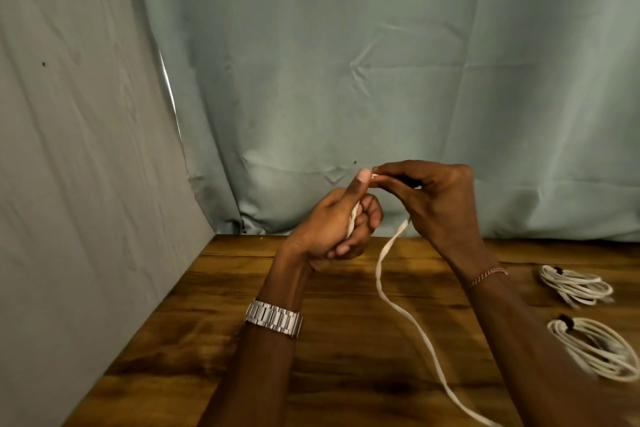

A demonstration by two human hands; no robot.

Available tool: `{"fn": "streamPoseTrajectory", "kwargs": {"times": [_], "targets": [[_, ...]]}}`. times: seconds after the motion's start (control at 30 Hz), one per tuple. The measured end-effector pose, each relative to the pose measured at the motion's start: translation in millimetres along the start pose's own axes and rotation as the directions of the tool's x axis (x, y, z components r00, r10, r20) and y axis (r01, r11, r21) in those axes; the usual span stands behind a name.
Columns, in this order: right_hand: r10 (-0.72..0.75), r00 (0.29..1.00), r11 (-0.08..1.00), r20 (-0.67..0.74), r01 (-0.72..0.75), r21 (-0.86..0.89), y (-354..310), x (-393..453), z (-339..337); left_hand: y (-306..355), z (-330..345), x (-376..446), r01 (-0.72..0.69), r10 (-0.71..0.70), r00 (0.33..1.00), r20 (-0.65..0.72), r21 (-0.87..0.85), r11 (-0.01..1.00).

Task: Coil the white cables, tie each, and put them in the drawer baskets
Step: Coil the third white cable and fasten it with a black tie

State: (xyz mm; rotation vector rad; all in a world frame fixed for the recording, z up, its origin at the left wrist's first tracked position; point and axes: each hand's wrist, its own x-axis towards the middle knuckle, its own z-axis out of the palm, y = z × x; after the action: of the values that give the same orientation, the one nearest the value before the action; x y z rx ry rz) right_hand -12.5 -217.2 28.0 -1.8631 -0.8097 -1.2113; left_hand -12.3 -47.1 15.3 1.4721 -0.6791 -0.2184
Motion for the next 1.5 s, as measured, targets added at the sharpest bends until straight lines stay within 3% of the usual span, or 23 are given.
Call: {"fn": "streamPoseTrajectory", "kwargs": {"times": [0.17,0.33,0.5,0.63,0.7,0.8,0.9,1.13,1.3,1.4,1.5], "targets": [[-0.028,0.99,0.999,0.141,0.032,-0.024,8,-2,7,0,3,-1,-0.055,0.07,0.993,0.1,-0.151,0.987],[0.204,0.922,0.979,0.329,-0.193,-0.065,-1,-4,11,7,5,-2,-0.159,0.185,0.98,0.069,-0.284,0.945],[0.401,0.645,0.878,0.65,-0.472,-0.073,-25,-7,15,10,5,1,-0.213,0.216,0.975,-0.04,-0.417,0.884],[0.454,0.412,0.852,0.79,-0.46,-0.25,-36,-8,11,14,9,4,-0.226,0.183,0.974,-0.136,-0.457,0.86],[0.454,0.324,0.877,0.83,-0.328,-0.351,-44,-11,10,14,9,5,-0.233,0.167,0.97,-0.177,-0.48,0.846],[0.443,0.379,0.894,0.813,-0.111,-0.435,-54,-13,5,10,6,8,-0.241,0.138,0.96,-0.243,-0.472,0.848],[0.439,0.44,0.884,0.784,-0.056,-0.464,-63,-9,-8,8,5,10,-0.225,0.118,0.953,-0.278,-0.391,0.893],[0.284,0.61,0.942,0.739,-0.035,-0.333,-73,4,-33,4,-1,7,-0.181,0.191,0.937,-0.294,0.062,0.982],[0.144,0.726,0.986,0.672,-0.051,-0.156,-71,6,-39,0,-5,6,-0.146,0.304,0.91,-0.281,0.468,0.872],[0.015,0.771,0.992,0.637,0.068,-0.107,-63,7,-41,3,-4,5,-0.128,0.3,0.917,-0.261,0.521,0.844],[-0.114,0.809,0.951,0.577,0.257,-0.172,-48,7,-34,6,4,2,-0.143,0.282,0.93,-0.238,0.47,0.871]]}}
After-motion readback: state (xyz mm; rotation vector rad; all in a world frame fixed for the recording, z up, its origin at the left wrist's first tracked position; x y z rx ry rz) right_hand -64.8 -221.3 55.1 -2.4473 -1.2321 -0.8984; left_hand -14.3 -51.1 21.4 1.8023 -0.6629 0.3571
